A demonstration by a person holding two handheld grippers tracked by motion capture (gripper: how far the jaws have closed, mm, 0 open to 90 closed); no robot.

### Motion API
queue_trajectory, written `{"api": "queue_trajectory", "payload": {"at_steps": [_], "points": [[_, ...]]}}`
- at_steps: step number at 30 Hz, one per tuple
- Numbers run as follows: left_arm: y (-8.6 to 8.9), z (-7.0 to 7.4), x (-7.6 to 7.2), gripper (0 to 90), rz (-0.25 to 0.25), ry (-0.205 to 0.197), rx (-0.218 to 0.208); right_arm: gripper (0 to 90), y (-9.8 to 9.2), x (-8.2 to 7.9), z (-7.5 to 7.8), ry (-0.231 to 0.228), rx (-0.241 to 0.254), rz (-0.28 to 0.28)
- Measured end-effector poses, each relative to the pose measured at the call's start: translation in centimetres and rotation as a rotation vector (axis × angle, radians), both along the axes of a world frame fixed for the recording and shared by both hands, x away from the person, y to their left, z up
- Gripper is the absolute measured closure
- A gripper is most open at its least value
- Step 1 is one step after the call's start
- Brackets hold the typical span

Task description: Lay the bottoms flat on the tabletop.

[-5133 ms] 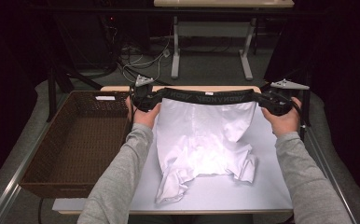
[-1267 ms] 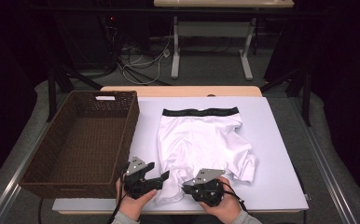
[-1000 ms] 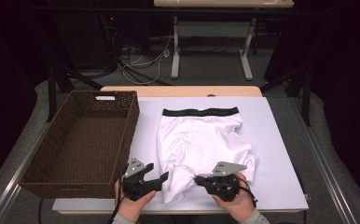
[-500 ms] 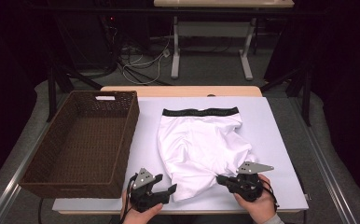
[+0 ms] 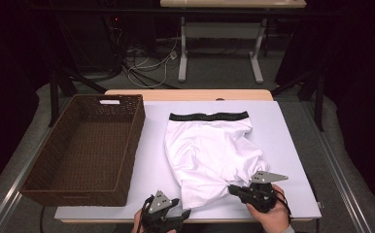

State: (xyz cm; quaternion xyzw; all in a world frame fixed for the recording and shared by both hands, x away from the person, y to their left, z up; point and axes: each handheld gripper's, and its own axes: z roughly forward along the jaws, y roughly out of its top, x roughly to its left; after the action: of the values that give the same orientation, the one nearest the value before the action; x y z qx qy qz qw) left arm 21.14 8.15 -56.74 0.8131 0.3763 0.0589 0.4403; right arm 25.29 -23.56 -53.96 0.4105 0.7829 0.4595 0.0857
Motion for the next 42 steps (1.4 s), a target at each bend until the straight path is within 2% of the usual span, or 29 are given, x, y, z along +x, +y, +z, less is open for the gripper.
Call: {"api": "queue_trajectory", "payload": {"at_steps": [1,3,5,7,8,13,15,18,21,26,30,31,33,35,36,39,40,42], "points": [[-0.2,-0.1,0.1,49.7,-0.008,0.008,0.008,89.3,0.1,0.0,0.0,0.002,0.001,0.001],[-0.5,-0.2,0.2,60.0,-0.016,-0.004,0.022,89.3,0.2,-0.1,0.0,-0.001,-0.008,0.007],[-0.6,0.0,0.4,73.9,-0.019,0.005,0.040,89.3,0.2,-0.1,0.0,-0.001,-0.008,0.005],[-0.4,0.4,0.5,84.2,-0.019,-0.010,0.039,89.3,0.2,0.0,0.2,-0.005,-0.012,0.012],[-0.2,0.8,0.6,88.2,-0.013,-0.021,0.031,89.3,0.2,0.0,0.2,-0.006,0.003,0.004],[1.7,3.6,0.9,89.9,0.015,-0.060,-0.022,89.3,0.6,0.1,1.1,-0.024,0.032,0.014],[2.4,4.9,0.8,89.9,0.030,-0.069,-0.029,89.3,0.8,0.1,1.8,-0.027,0.048,0.024],[3.5,6.5,0.6,89.9,0.036,-0.092,-0.013,89.3,1.4,0.2,2.7,-0.009,0.099,0.048],[4.6,7.3,0.1,89.9,0.046,-0.083,0.013,89.3,2.3,0.1,3.2,0.014,0.130,0.083],[6.3,7.0,-0.8,89.8,0.071,-0.061,0.021,89.1,4.0,-0.1,3.3,0.067,0.135,0.144],[7.3,6.1,-0.8,89.9,0.124,-0.051,0.014,88.7,5.0,-0.2,3.1,0.089,0.115,0.180],[7.4,5.8,-0.6,89.9,0.142,-0.060,0.009,87.8,5.2,0.0,3.0,0.088,0.109,0.182],[7.6,5.5,-0.2,89.9,0.168,-0.079,0.026,82.1,5.6,0.5,2.7,0.064,0.103,0.175],[7.6,5.3,0.2,89.9,0.178,-0.075,0.021,77.4,5.9,1.0,2.2,0.041,0.095,0.155],[7.6,5.3,0.3,89.9,0.191,-0.086,0.019,74.3,6.1,1.2,1.9,0.033,0.094,0.144],[7.6,5.5,0.9,89.9,0.192,-0.092,0.008,71.8,6.2,1.3,1.1,0.020,0.072,0.136],[7.5,5.6,1.1,89.9,0.199,-0.105,0.004,71.0,6.2,1.2,0.9,0.019,0.068,0.142],[7.4,5.9,1.7,89.9,0.188,-0.105,-0.010,69.2,6.3,0.8,0.8,0.008,0.070,0.155]]}}
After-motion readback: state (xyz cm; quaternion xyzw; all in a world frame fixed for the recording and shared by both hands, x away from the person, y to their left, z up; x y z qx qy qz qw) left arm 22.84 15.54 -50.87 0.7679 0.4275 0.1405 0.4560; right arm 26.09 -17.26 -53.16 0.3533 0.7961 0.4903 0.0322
